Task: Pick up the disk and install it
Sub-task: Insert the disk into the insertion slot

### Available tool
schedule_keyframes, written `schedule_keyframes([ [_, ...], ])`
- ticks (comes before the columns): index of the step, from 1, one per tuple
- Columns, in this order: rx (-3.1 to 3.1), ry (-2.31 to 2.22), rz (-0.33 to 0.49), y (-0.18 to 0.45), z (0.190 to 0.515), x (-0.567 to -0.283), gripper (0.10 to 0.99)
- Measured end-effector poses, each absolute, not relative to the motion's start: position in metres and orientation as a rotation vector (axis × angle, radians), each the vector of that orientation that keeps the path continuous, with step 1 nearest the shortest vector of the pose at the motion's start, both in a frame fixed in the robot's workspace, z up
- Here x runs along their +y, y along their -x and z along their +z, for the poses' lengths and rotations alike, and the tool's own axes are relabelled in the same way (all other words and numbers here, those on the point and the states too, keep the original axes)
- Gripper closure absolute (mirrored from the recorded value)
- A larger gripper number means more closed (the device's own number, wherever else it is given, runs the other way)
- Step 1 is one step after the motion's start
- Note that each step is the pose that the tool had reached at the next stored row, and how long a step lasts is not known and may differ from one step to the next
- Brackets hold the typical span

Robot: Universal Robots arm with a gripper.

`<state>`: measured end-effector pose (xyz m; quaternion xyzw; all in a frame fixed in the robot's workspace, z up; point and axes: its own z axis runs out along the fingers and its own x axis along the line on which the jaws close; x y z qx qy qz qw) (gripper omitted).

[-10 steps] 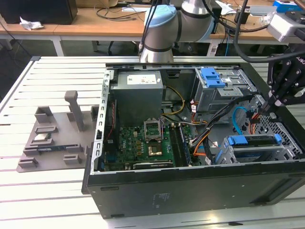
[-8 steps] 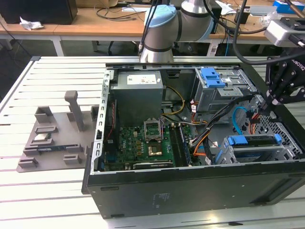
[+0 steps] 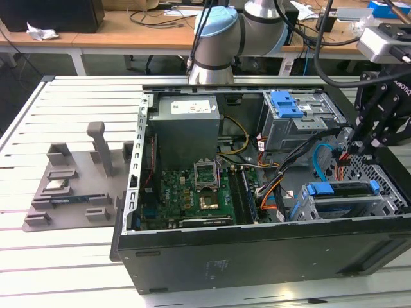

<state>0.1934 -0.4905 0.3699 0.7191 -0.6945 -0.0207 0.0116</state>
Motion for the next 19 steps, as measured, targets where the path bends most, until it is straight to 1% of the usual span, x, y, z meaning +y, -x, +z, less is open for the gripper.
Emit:
schedule_keyframes([
  [2, -2.166, -2.243, -0.065, -0.193, 0.370, -0.491, 0.725],
  [3, -2.166, -2.242, -0.065, -0.193, 0.370, -0.491, 0.808],
  [4, -2.166, -2.242, -0.064, -0.193, 0.370, -0.492, 0.808],
  [6, -2.167, -2.244, -0.062, -0.191, 0.370, -0.496, 0.929],
  [7, -2.168, -2.244, -0.060, -0.190, 0.370, -0.498, 0.929],
  [8, -2.168, -2.245, -0.060, -0.189, 0.370, -0.501, 0.980],
  [11, -2.170, -2.247, -0.055, -0.186, 0.370, -0.519, 0.980],
  [14, -2.171, -2.247, -0.054, -0.184, 0.370, -0.530, 0.980],
  [19, -2.171, -2.248, -0.054, -0.184, 0.370, -0.532, 0.980],
])
